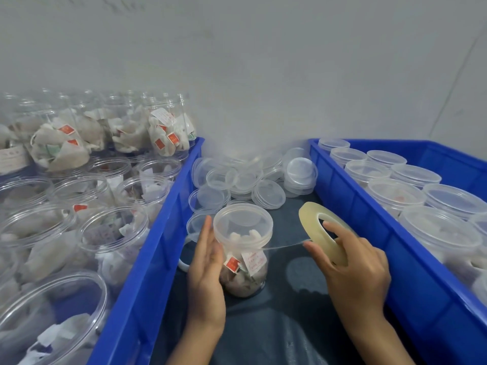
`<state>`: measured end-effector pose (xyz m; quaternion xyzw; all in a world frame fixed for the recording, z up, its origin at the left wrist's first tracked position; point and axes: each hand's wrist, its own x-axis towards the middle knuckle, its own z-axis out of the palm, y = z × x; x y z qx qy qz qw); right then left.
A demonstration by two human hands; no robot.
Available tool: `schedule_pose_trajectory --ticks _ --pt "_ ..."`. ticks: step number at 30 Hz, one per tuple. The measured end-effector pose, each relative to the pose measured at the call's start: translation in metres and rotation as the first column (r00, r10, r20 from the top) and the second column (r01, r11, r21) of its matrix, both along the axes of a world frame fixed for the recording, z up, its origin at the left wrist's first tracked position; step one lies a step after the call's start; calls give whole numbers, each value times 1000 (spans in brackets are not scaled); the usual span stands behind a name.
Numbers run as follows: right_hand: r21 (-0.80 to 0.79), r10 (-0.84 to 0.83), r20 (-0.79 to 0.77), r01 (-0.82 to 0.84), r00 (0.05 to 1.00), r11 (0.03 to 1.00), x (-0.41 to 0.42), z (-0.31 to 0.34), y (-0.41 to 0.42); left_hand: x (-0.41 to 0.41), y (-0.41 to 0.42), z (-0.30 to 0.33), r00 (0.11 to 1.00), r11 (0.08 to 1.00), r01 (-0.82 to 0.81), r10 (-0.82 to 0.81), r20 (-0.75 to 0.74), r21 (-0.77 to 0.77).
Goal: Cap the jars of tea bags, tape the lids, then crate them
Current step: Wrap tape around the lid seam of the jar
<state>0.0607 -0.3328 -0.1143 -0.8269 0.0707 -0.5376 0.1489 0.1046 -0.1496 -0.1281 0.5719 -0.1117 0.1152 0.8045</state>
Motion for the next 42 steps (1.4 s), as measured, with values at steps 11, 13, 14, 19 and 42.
schedule_pose_trajectory --ticks 11,13,14,19,42 --pt "-198 -76 -53 65 996 978 0 -4 -7 -4 -3 -1 992 929 -121 123 17 351" --pt "-197 -76 -70 61 995 979 -1 -2 -9 -10 0 3 999 943 -35 29 24 330" --pt "-194 -65 -74 50 995 980 -2 -1 -10 -13 0 6 999 950 16 -26 27 312" --pt "-144 -15 -120 -2 993 990 -4 4 -10 -17 2 18 964 941 254 -265 20 224" --pt "291 186 -288 -99 939 951 -14 12 12 -33 -22 27 531 512 839 -844 -71 187"
